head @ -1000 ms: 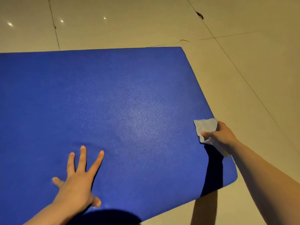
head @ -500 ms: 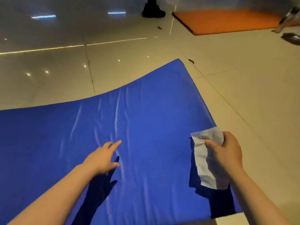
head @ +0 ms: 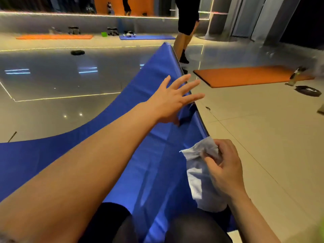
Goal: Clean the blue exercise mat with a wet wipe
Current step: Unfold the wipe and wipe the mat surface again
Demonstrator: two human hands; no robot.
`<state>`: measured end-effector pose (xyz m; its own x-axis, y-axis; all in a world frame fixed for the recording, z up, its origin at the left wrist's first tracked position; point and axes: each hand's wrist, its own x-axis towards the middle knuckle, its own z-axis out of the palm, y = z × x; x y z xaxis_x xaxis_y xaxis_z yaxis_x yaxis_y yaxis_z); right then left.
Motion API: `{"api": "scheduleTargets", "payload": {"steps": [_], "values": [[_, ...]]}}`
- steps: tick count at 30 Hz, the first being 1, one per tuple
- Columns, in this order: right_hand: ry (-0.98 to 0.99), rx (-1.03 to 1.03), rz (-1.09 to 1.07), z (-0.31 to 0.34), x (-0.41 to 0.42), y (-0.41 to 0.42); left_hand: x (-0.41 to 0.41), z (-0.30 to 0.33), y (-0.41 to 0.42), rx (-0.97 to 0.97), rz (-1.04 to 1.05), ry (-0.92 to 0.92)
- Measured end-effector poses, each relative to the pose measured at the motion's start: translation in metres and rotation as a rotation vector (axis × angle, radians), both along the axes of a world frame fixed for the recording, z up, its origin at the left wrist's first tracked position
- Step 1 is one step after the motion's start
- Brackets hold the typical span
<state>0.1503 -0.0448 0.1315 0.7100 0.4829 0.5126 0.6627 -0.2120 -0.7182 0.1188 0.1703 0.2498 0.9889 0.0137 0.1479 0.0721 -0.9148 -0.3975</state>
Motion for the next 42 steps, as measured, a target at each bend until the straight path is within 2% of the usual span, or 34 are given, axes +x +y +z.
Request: {"api": "scheduleTargets", "payload": {"steps": [5, 10, 12, 14, 17, 22, 24, 28, 31, 32, 34, 36, 39, 40, 42], "values": [[0.076, -0.025, 0.1, 0.011, -0.017, -0.007, -0.026, 0.021, -0.005, 0.142, 0.018, 0.027], [0.329, -0.202, 0.234, -0.008, -0.022, -0.012, -0.062, -0.026, -0.014, 0.114, 0.127, 0.052], [0.396, -0.196, 0.197, -0.016, -0.025, -0.011, -0.075, -0.056, -0.019, 0.077, 0.099, 0.021], [0.379, -0.17, 0.14, -0.01, -0.023, -0.006, -0.086, -0.088, -0.022, 0.104, 0.013, -0.149], [0.295, -0.099, 0.143, 0.02, -0.022, 0.011, -0.098, -0.114, -0.032, 0.017, -0.082, -0.327], [0.259, 0.059, 0.086, 0.08, -0.017, 0.073, -0.108, -0.103, -0.035, -0.056, -0.166, -0.359], [0.221, -0.038, 0.101, 0.096, -0.018, 0.105, -0.113, -0.106, -0.033, -0.048, -0.175, -0.327], [0.193, -0.437, 0.102, 0.095, -0.028, 0.157, -0.117, -0.119, -0.036, -0.023, -0.169, -0.212], [0.128, -0.537, 0.03, 0.087, -0.031, 0.167, -0.124, -0.119, -0.029, -0.149, -0.193, -0.187], [0.105, -0.549, 0.017, 0.087, -0.029, 0.162, -0.13, -0.118, -0.022, -0.233, -0.226, -0.235], [0.112, -0.561, 0.042, 0.087, -0.02, 0.138, -0.144, -0.112, -0.001, -0.438, -0.212, -0.459], [0.163, -0.533, 0.169, 0.084, -0.009, 0.102, -0.158, -0.104, 0.024, -0.67, -0.021, -0.63], [0.184, -0.495, 0.26, 0.08, 0.004, 0.04, -0.164, -0.098, 0.053, -0.933, 0.364, -0.712], [0.195, -0.47, 0.269, 0.079, 0.004, 0.023, -0.164, -0.099, 0.058, -0.975, 0.446, -0.705], [0.22, -0.45, 0.283, 0.078, 0.0, -0.002, -0.158, -0.097, 0.058, -1.017, 0.455, -0.716]]}}
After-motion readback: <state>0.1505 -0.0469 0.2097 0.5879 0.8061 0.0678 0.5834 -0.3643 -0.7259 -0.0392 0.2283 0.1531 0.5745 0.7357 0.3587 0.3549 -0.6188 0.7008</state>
